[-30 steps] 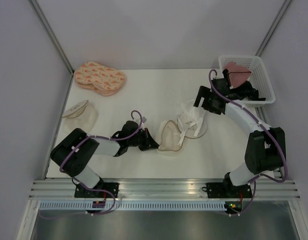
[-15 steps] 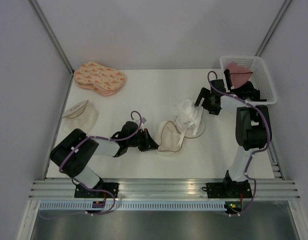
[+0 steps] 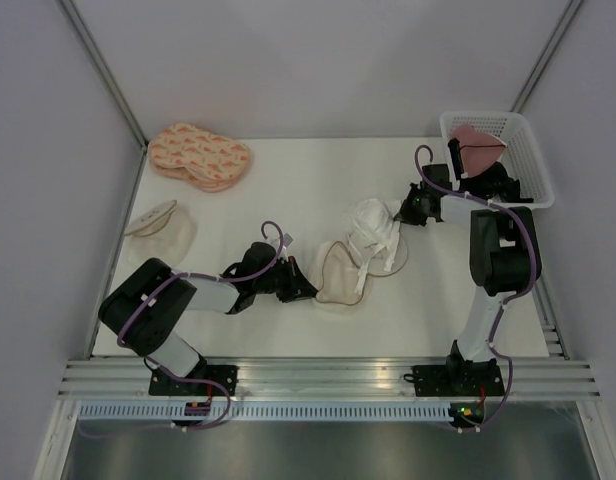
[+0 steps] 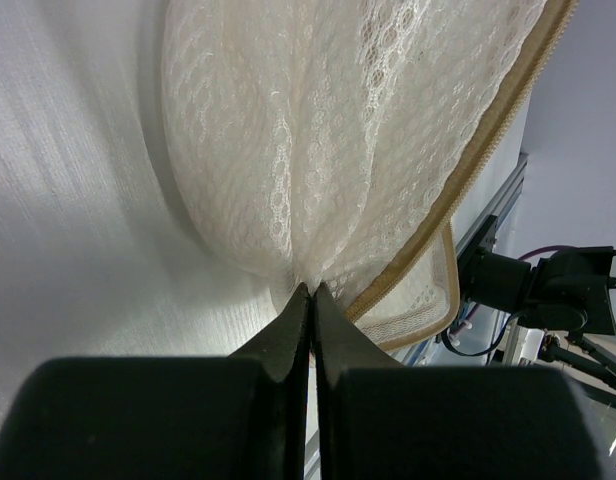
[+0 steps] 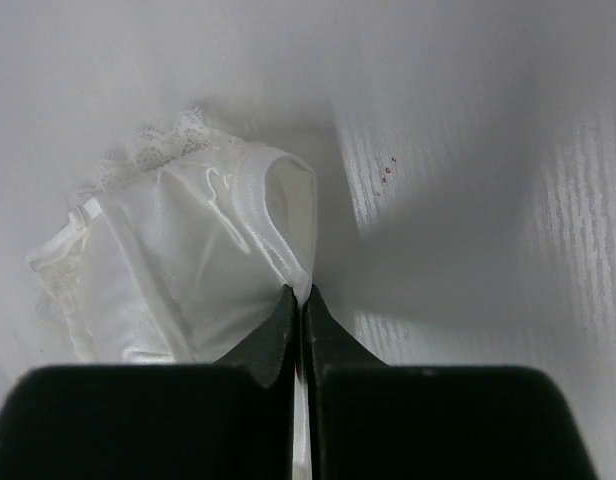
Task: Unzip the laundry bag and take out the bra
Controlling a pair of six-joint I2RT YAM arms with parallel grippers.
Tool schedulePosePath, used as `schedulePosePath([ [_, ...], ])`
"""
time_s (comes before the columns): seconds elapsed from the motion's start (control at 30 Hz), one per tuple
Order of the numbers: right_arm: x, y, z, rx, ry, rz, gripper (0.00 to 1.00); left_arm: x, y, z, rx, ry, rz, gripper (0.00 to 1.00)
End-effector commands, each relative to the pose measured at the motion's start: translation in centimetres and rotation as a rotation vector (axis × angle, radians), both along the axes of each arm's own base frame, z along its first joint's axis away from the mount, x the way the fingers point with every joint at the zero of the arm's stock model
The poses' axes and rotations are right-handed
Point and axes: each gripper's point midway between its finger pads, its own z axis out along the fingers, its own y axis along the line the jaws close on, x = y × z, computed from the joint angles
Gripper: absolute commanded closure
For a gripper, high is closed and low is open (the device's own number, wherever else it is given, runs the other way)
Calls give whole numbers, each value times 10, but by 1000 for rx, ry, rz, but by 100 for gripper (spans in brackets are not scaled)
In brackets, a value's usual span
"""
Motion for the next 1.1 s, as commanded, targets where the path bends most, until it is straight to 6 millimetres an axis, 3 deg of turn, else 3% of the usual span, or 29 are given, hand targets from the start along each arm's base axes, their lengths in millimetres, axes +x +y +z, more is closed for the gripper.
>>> schedulePosePath([
  [0.0,-11,2,-4,-2,24,32,100,2,-5,13,-29,-41,-17,98],
  [0.07,-8,3,7,3,-1,38,99,2,-4,13,-29,-40,-17,98],
  [0.2,5,5,60,39,-117,29,100,1,-4,14,-31,-39,-19,98],
  [0.33,24,-1,128,59,-245,2,100,-1,-3,15,-28,-41,-23,98],
  [0.4,30,-10,160,58,-305,-19,100,-1,-3,15,-26,-41,-26,98],
  [0.47,44,-22,209,54,-396,-44,99,-1,-3,16,-26,-43,-27,98],
  [0.5,46,-25,220,51,-414,-52,100,-1,-3,15,-26,-41,-26,98],
  [0.7,67,-79,284,24,-509,-159,100,-2,-3,17,-28,-40,-28,98],
  [0.73,74,-96,303,13,-543,-194,100,-2,-3,17,-28,-39,-30,98],
  [0.9,96,-144,345,9,-617,-281,100,-3,-3,18,-23,-37,-36,98],
  [0.93,97,-162,363,8,-656,-312,100,-3,-2,17,-19,-34,-35,98],
  [0.97,104,-173,360,9,-653,-331,100,-3,-2,17,-19,-36,-38,98],
  [1.0,104,-189,375,3,-689,-361,100,-4,-2,17,-16,-33,-38,98],
  [1.07,111,-206,373,-10,-695,-395,99,-5,-1,17,-12,-32,-39,98],
])
